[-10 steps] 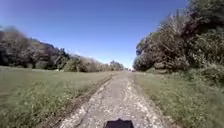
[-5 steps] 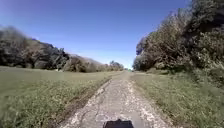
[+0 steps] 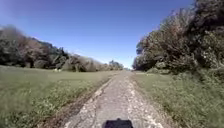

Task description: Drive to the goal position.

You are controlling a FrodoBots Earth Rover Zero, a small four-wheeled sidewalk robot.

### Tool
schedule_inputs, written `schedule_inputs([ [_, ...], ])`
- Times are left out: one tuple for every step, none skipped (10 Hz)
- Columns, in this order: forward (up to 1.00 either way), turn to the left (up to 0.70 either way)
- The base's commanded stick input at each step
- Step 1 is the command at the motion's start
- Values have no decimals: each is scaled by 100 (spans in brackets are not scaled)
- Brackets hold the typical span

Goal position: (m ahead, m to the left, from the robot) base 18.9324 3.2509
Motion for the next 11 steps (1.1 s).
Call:
schedule_inputs([
  [50,0],
  [50,0],
  [50,0],
  [50,0],
  [50,0],
  [50,0],
  [50,0],
  [50,0],
  [50,0],
  [50,0],
  [50,0],
])
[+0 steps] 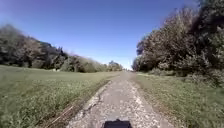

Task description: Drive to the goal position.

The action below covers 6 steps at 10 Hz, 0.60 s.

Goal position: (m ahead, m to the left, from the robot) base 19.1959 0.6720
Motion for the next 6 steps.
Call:
schedule_inputs([
  [50,0],
  [50,0],
  [50,0],
  [50,0],
  [50,0],
  [50,0],
])
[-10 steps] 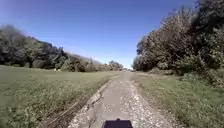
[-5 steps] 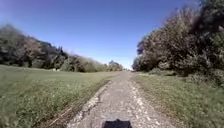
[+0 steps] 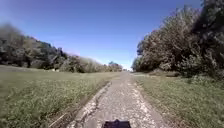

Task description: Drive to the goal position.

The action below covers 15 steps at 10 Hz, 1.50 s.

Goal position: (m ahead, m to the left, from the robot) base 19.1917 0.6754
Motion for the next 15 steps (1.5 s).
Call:
schedule_inputs([
  [50,0],
  [50,0],
  [50,0],
  [50,0],
  [50,0],
  [50,-27],
  [50,-27],
  [50,0],
  [50,0],
  [50,0],
  [50,0],
  [50,0],
  [50,0],
  [50,0],
  [50,0],
])
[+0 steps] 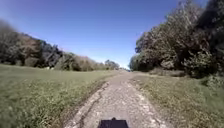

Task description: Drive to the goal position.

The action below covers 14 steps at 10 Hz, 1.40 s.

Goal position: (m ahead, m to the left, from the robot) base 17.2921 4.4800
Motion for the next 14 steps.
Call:
schedule_inputs([
  [50,0],
  [50,0],
  [50,0],
  [50,0],
  [50,0],
  [50,0],
  [50,0],
  [50,0],
  [50,0],
  [50,0],
  [50,0],
  [50,0],
  [50,0],
  [50,0],
])
